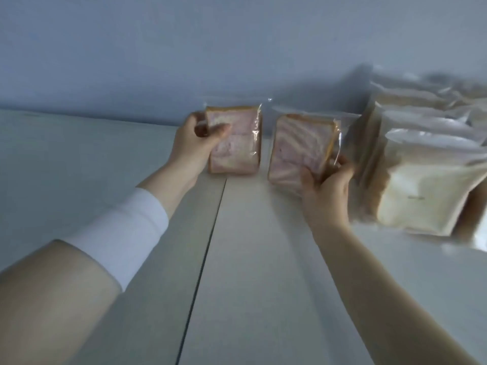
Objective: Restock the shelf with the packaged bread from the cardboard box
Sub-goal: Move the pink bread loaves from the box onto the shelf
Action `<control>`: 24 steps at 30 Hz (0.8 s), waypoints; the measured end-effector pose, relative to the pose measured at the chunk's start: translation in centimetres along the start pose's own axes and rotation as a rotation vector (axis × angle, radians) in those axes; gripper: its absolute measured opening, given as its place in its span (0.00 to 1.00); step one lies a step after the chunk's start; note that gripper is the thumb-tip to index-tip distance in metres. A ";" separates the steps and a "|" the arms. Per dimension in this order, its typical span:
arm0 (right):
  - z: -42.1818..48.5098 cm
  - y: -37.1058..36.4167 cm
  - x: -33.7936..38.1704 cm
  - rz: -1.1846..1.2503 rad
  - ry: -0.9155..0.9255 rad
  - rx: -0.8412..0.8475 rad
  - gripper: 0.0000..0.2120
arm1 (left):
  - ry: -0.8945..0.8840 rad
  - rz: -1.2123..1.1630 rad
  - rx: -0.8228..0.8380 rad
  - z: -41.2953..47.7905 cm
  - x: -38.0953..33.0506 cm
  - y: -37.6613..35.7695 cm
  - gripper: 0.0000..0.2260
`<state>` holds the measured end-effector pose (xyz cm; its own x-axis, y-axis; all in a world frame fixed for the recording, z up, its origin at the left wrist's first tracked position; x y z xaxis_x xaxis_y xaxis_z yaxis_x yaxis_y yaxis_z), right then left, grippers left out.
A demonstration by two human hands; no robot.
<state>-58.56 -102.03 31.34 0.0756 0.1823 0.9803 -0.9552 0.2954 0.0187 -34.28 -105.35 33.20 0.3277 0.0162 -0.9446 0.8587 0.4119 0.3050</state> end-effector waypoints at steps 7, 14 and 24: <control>6.4 -0.9 -1.3 -0.047 -0.030 -0.234 0.23 | -0.153 -0.058 -0.032 4.7 -0.8 -4.3 0.15; 8.1 -1.5 -1.0 -0.337 0.063 -0.412 0.22 | -0.182 -0.095 -0.097 5.9 -0.9 -6.1 0.20; 6.7 -2.7 -0.3 -0.321 0.051 -0.233 0.39 | -0.123 0.245 -0.047 4.4 -1.4 -5.1 0.30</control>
<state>-57.95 -109.13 32.29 0.3791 0.0908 0.9209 -0.7910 0.5483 0.2716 -37.40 -111.45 33.51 0.5714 0.0107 -0.8206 0.7295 0.4513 0.5139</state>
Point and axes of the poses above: each hand's wrist, its own z-axis towards the middle knuckle, its own y-axis out of the back of the hand, x = y × z, the point moved 7 cm from there along z, towards the middle knuckle, and after that the axes turned 13 degrees about z, right-handed, at the moved point
